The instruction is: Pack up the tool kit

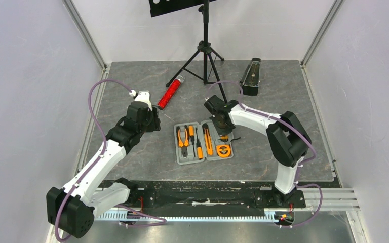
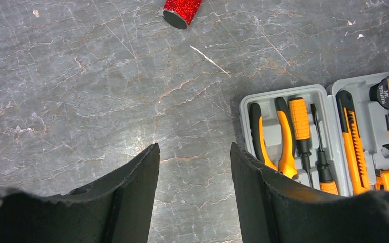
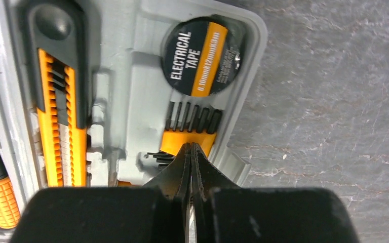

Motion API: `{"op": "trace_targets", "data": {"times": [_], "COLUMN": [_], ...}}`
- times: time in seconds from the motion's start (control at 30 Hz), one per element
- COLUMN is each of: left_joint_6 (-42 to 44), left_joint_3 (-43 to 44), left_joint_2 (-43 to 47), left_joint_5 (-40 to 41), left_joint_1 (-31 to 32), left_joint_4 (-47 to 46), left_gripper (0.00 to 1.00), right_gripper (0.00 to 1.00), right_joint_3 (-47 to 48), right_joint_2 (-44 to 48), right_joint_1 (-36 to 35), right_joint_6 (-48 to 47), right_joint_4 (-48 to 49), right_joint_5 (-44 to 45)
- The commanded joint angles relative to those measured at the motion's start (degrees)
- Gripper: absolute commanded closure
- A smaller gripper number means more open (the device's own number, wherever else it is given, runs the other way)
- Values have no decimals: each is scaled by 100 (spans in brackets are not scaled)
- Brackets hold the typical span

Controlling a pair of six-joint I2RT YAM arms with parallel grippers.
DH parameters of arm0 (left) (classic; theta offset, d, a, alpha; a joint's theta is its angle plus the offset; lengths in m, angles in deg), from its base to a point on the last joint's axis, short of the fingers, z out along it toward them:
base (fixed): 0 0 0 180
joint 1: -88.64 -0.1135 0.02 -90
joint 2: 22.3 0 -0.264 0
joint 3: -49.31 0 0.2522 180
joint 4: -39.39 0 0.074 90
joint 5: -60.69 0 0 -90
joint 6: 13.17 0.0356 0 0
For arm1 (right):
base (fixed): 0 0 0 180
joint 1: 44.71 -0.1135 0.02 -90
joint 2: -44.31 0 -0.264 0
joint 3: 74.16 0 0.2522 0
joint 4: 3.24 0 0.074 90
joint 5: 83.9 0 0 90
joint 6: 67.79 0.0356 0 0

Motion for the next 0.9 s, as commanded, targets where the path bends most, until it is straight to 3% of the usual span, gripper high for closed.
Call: {"op": "trace_targets", "data": {"times": [0.0,0.37,0.57,0.7,0.87], "left_joint_6": [263,271,271,271,271], "left_joint_3": [-47,-60,-69,-69,-77], "left_joint_2": [90,63,78,90,127], "left_joint_5": [5,-16,-9,-18,4], "left_joint_1": [-59,-66,-68,-76,-77], "left_joint_4": [-159,-168,-163,-159,-159], "left_gripper": [40,40,40,40,40], "right_gripper": [100,100,100,100,100], "right_joint_3": [-316,-653,-1935,-2476,-2310], "right_joint_2": [307,315,327,238,480], "right_joint_1": [370,592,1177,1241,1237], "right_joint_6": [42,87,469,523,338], "right_joint_4": [-366,-115,455,670,822], "right_joint_5": [-35,-412,-1156,-1114,-1149]}}
